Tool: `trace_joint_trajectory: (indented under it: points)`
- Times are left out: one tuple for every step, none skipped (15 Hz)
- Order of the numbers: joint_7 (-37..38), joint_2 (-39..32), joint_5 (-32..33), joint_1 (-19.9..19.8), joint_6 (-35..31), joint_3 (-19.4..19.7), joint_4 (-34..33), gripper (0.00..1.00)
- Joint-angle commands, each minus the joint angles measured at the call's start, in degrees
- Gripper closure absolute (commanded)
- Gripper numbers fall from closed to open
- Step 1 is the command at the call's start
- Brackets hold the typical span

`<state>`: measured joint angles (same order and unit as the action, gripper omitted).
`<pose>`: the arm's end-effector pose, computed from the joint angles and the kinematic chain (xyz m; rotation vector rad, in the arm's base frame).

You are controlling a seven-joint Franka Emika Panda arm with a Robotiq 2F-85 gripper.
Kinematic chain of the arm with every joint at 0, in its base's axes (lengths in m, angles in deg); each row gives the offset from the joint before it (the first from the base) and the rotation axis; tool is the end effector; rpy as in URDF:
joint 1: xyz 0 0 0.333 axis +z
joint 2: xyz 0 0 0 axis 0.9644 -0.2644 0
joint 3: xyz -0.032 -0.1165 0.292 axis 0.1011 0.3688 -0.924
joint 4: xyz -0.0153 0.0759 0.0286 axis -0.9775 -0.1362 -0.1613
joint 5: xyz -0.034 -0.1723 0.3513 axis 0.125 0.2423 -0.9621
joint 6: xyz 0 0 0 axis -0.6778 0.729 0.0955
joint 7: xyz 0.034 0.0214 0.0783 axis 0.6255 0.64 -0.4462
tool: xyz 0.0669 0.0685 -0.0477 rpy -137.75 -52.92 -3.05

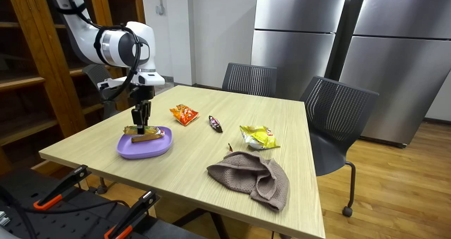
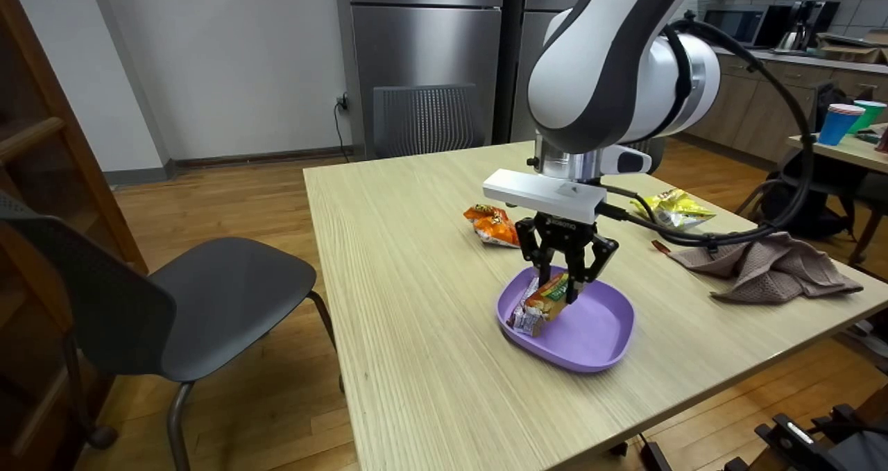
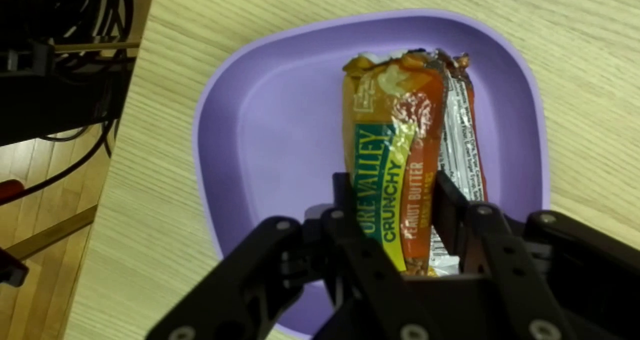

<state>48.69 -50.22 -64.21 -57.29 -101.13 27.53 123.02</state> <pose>0.4927 0.1257 0.1284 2.6329 -1.5570 -0.2096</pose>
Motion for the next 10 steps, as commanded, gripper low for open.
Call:
trace_joint_trajectory:
  points:
    - [-1.4,2.2,0.1,-2.2,-0.2,-0.9,2.8,0.84]
    - [-1.6,1.9,0.0,-2.5,-0.6,-0.9,2.9,0.84]
    - [-1.7,1.7,-0.1,-2.8,-0.8,-0.9,2.9,0.84]
    - [-1.9,1.4,-0.2,-3.1,-0.9,-1.0,2.9,0.84]
    - [-2.2,1.2,-0.3,-3.4,-1.2,-1.1,2.8,0.84]
    - [-2.7,1.0,-0.5,-3.9,-1.3,-1.3,2.6,0.84]
    - [-3.1,0.8,-0.6,-4.1,-1.2,-1.4,2.4,0.84]
    - [-3.5,0.7,-0.8,-4.4,-1.3,-1.6,2.3,0.84]
    - [-4.0,0.6,-0.9,-4.7,-1.3,-1.8,2.1,0.84]
    - [-4.6,0.3,-1.2,-5.0,-1.1,-2.1,2.0,0.84]
